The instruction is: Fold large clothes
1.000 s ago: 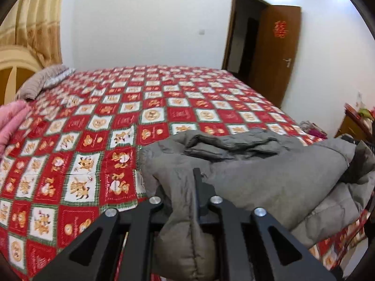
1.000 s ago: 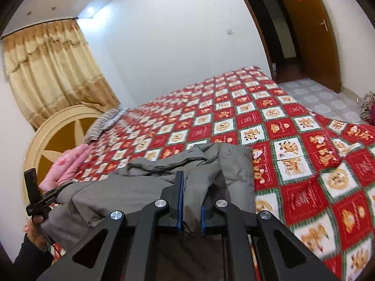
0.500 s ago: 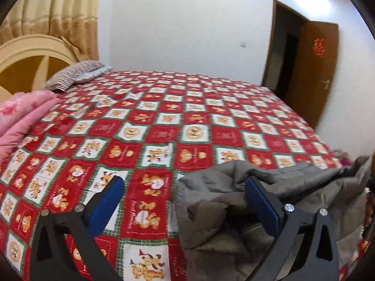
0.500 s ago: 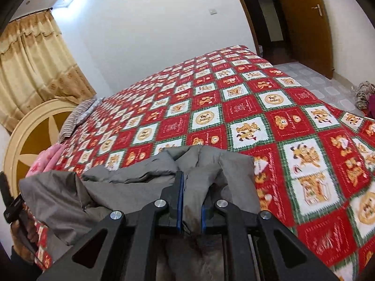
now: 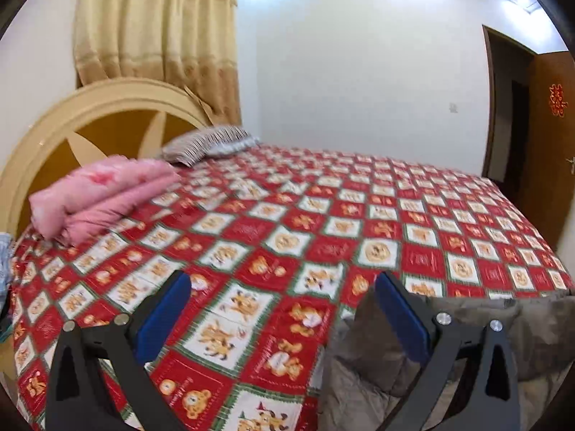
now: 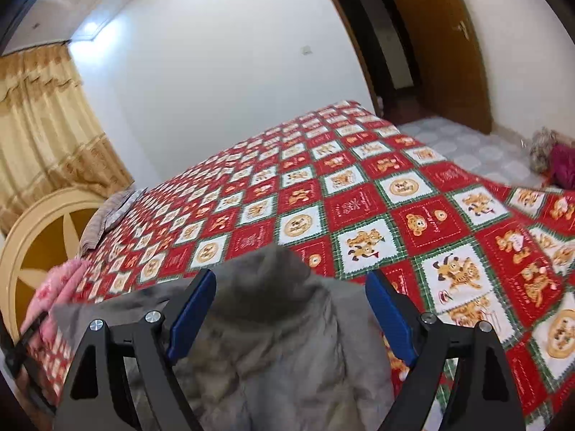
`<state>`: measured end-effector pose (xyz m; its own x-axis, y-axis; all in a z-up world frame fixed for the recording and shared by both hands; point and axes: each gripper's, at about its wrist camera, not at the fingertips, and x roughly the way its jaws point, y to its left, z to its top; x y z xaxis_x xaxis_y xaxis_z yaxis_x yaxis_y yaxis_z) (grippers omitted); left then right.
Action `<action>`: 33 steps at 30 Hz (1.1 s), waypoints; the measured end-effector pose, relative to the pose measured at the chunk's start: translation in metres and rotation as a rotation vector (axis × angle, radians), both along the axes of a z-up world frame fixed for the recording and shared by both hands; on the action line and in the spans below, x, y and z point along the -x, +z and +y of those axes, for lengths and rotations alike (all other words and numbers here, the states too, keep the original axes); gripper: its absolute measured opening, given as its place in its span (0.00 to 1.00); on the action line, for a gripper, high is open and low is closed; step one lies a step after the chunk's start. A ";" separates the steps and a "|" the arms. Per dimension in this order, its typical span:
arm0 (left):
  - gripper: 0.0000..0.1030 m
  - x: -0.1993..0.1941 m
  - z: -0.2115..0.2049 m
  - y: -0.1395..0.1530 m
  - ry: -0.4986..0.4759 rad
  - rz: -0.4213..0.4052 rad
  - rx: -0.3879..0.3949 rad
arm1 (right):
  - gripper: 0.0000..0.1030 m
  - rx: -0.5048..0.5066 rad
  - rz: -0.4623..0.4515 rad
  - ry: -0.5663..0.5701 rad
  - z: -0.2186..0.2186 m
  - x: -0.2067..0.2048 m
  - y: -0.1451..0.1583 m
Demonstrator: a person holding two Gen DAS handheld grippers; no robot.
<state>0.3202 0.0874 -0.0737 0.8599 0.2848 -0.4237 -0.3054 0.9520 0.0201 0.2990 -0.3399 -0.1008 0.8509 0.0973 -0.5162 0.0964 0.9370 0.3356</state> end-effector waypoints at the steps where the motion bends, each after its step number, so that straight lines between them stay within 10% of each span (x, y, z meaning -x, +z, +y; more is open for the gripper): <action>1: 1.00 0.000 -0.003 0.001 0.035 0.005 -0.029 | 0.83 0.022 -0.002 0.018 0.008 0.007 0.000; 9: 1.00 -0.006 -0.096 -0.044 -0.150 0.114 -0.311 | 0.83 0.331 0.102 0.194 0.098 0.007 -0.035; 13: 1.00 -0.038 -0.095 -0.087 -0.026 0.222 -0.451 | 0.83 0.216 0.143 0.120 0.070 -0.016 -0.045; 33: 1.00 -0.102 -0.053 -0.134 0.054 0.398 -0.263 | 0.87 0.171 0.301 -0.026 0.012 -0.078 -0.102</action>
<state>0.4222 0.0340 -0.2081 0.6268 0.4666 -0.6241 -0.2743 0.8818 0.3837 0.3775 -0.3278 -0.2023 0.6592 -0.0320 -0.7512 0.1922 0.9731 0.1272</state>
